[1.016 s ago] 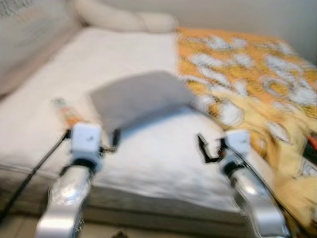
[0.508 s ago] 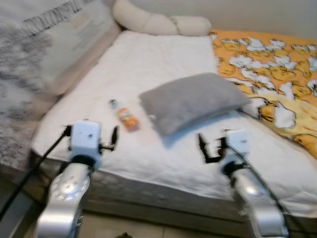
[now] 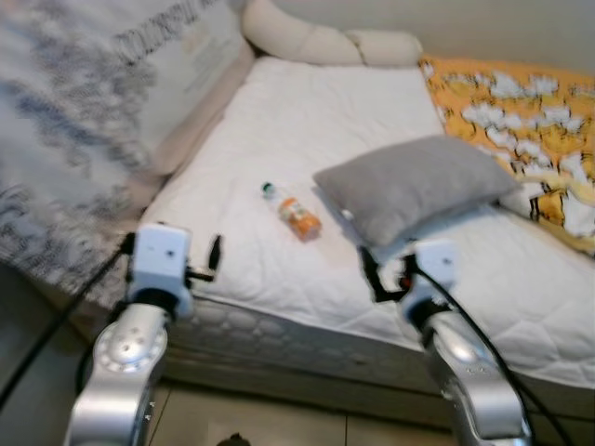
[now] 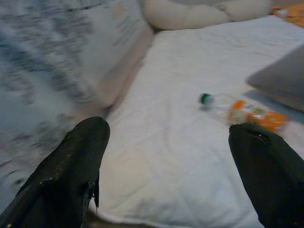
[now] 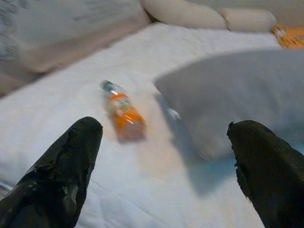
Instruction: Clean up the room
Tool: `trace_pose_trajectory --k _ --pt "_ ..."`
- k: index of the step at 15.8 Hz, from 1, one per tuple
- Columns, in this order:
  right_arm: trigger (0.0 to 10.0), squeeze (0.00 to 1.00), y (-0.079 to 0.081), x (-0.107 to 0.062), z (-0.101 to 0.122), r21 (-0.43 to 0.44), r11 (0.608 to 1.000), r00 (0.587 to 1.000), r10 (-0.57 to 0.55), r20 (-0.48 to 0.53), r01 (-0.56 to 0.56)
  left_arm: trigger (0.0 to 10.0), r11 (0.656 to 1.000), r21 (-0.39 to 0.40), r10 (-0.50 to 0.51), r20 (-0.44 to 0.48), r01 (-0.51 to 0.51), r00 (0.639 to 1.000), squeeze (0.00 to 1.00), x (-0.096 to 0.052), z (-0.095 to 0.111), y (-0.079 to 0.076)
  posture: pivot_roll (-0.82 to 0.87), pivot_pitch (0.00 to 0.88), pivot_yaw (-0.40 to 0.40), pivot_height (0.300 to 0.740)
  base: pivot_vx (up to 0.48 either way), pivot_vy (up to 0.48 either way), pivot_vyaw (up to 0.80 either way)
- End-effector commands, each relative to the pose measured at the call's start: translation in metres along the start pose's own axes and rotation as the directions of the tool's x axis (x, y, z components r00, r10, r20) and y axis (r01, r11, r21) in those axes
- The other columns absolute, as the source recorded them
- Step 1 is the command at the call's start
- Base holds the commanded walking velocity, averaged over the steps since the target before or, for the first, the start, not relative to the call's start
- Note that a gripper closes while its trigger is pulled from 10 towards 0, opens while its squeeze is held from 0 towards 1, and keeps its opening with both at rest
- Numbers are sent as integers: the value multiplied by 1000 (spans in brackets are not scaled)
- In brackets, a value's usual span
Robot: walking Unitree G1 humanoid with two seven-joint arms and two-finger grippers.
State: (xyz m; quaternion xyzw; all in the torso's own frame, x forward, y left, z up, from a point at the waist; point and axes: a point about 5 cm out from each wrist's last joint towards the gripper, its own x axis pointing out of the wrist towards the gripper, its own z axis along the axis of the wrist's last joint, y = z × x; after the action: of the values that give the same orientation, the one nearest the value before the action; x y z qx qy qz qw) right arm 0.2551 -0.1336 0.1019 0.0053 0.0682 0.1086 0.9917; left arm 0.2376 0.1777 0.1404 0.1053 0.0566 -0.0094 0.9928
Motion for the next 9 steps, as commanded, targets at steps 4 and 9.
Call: trace_pose_trajectory --k 4,9 --pt "10000 1000 -14 3 7 -50 998 1000 -25 -7 24 10000 996 -91 13 38 -10 999 0 -1 4 -8 66 0 -18 740 0 -80 0" --pt "10000 1000 -7 8 7 -64 998 1000 9 -19 -10 10000 999 -25 33 36 -32 999 0 2 5 1 82 0 -25 740 121 0 160"
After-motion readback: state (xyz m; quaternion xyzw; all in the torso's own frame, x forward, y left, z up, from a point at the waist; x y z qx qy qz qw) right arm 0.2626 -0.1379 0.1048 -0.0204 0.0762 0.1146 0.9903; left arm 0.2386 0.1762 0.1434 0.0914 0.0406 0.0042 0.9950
